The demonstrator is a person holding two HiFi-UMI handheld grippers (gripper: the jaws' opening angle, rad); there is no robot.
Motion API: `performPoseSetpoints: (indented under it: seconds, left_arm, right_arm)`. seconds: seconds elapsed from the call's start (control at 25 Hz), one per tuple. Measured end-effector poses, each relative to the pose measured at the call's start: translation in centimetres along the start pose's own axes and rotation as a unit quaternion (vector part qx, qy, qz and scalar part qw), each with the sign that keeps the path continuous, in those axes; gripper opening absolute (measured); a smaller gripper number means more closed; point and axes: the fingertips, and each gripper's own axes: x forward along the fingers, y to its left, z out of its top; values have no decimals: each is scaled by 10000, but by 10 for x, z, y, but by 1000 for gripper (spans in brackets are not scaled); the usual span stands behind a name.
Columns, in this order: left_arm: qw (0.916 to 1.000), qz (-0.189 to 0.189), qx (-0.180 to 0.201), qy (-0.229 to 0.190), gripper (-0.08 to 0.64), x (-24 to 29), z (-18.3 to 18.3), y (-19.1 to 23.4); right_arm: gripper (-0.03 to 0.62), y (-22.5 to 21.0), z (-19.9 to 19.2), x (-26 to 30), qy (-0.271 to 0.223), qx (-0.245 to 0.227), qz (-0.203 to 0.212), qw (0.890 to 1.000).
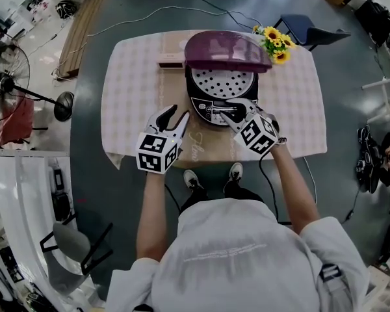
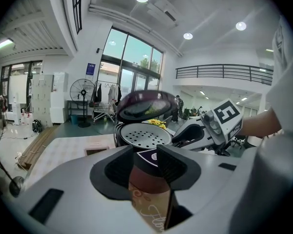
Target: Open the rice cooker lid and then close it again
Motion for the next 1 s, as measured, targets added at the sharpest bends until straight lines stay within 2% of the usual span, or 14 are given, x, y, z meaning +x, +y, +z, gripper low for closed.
performPoseSetpoints:
  seconds: [0.24, 0.4, 0.64, 0.8, 1.0]
  left_arm:
    - [10000, 16, 88, -22, 163, 0, 7, 0]
    - [9998, -2, 177, -68, 163, 1, 19, -3]
    - [9991, -20, 390, -191, 163, 7, 40, -6]
    - [9978, 41, 571, -331, 163, 6, 60, -2]
    - [9951, 155, 760, -616, 164, 1, 91, 5]
  right_arm:
    - [152, -1, 2, -1, -62, 217, 106, 9997]
    - [138, -4, 5, -2, -205, 561, 47, 9982]
    - [149, -11, 6, -5, -404, 827, -80, 9957]
    - [152, -52, 20, -39, -899, 1294, -727, 9848]
    - [149, -106, 35, -94, -1495, 1689, -1517, 9623]
